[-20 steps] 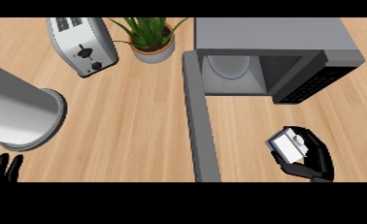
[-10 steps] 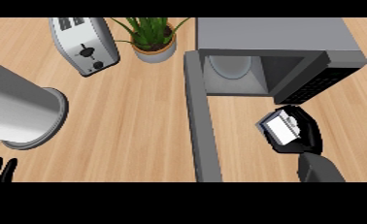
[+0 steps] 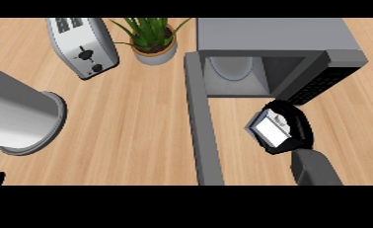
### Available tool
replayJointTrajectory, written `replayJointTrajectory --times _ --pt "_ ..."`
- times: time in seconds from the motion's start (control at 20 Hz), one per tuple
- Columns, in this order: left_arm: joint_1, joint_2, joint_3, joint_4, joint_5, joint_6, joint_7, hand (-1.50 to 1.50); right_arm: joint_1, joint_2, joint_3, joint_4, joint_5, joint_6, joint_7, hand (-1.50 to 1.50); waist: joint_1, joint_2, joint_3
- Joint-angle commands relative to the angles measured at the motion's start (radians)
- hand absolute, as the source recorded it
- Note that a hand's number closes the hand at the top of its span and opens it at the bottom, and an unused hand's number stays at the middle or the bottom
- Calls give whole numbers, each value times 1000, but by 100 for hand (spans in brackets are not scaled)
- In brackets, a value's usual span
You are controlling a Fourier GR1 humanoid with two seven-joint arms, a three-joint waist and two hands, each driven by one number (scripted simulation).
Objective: Pick up the milk, place it into the microwave and close the microwave
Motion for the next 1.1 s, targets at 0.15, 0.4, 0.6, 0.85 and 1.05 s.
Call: replayJointTrajectory --times 0.15,0.4,0.6,0.85,1.05 --pt "7 4 77 19 62 -41 -26 -150 218 26 106 -445 -28 29 204 150 -13 -4 -1" --pt "49 -18 -1 42 1 -46 -78 -150 363 104 173 -750 -77 -49 411 150 -6 -1 -1" --pt "40 -18 37 5 36 -50 -28 -150 385 129 263 -934 -142 -195 582 150 -3 0 0" --pt "30 0 125 48 97 -108 -45 -150 375 130 430 -969 -74 -394 555 150 4 3 1" --pt "-23 14 160 92 118 -94 -42 -150 264 130 481 -952 -50 -510 613 150 4 5 0"
